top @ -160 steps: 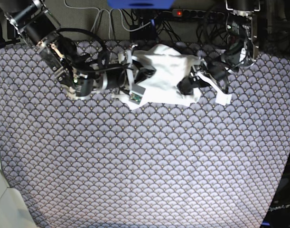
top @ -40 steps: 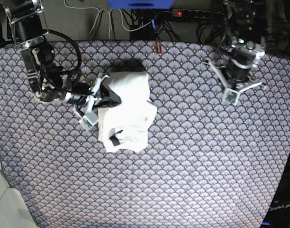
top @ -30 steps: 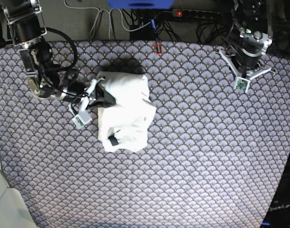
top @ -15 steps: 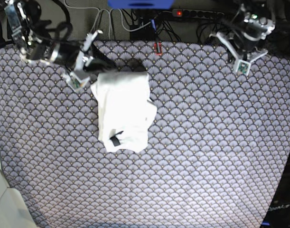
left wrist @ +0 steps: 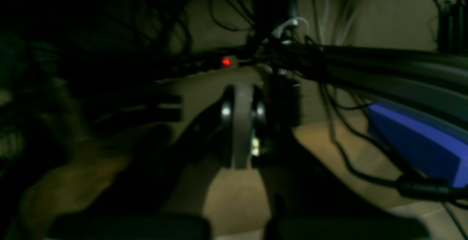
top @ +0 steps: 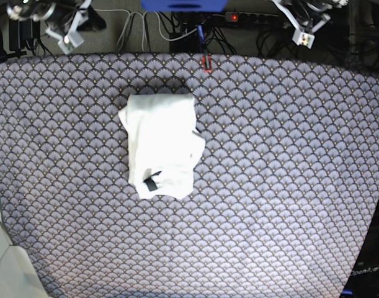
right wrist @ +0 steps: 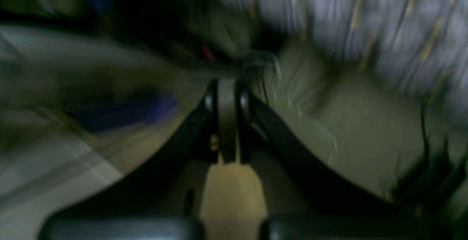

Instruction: Fold the T-shirt properly

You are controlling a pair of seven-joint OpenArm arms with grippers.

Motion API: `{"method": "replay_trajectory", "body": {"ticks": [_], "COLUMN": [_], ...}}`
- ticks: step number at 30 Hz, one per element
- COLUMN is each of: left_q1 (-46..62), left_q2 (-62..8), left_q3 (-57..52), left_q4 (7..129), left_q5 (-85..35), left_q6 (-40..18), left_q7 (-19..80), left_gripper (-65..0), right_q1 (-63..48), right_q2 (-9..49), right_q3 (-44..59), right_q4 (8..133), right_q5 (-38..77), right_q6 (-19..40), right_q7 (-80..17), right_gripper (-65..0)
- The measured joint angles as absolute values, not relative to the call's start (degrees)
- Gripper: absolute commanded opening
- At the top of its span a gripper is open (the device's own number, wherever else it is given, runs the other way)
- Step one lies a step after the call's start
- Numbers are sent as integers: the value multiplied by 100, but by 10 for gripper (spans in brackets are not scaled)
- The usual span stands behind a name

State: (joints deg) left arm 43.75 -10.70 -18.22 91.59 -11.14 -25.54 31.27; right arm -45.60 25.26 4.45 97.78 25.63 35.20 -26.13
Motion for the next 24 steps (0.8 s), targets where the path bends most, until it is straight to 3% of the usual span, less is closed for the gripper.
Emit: {"method": "replay_trajectory", "body": {"ticks": [4,10,15,22,24], "left_q1": [4377,3933,2882,1717,1313], "left_q2": [-1341,-1531,-1507,-1205,-1138], "left_q3": [-1232,-338,-19,209,215], "left_q4": [7891,5378,3358,1568,1068], "left_q5": [-1083,-1085,-1127,-1122,-1087], "left_q6": [-2521,-2488,-2460,-2480,-2416], "left_q7": [2073,436,-134,-532,-502], "left_gripper": [-644,-644,-644,-644,-644], "right_q1": [-4484,-4042,-2832,-1341,-1083], "right_q2": [2250,2161,1977,1498,1361], "right_q3": [440,281,-207,-515,-578], "right_q4": [8322,6049,3885,1330,1011], "right_q5": [1581,1135,1133,1103,1105], "right_q6": [3527,3538,3461,3454,2891], "right_q7": [-1769,-401,368,1518,1599], "right_gripper": [-650,-650,-650,-650,-650]}}
